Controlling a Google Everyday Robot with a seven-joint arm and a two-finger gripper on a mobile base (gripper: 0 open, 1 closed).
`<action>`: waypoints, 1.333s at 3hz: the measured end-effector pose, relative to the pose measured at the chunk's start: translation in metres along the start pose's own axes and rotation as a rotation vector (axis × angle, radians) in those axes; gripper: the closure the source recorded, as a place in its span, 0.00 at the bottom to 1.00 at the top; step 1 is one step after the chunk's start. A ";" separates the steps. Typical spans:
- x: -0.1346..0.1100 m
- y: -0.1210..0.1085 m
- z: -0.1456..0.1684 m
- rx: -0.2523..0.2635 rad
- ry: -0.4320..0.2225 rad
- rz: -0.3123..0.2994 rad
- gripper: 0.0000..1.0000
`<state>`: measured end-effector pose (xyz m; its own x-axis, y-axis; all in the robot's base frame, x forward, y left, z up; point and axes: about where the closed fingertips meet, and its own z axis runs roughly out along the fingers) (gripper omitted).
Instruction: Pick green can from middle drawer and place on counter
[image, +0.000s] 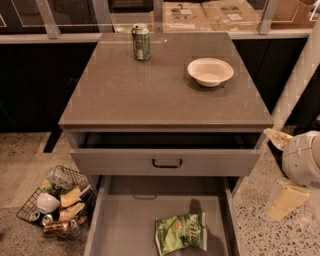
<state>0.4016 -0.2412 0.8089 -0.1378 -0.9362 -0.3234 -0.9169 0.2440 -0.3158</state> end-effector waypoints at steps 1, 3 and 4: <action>-0.003 0.003 0.004 -0.007 -0.028 0.016 0.00; -0.003 0.001 0.017 -0.010 -0.041 0.021 0.00; 0.003 0.009 0.058 -0.020 -0.065 0.051 0.00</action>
Offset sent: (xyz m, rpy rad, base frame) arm -0.0012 0.0047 -0.0043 0.0376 0.0047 -0.0038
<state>0.4141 -0.2274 0.7534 -0.1606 -0.9041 -0.3961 -0.9166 0.2854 -0.2800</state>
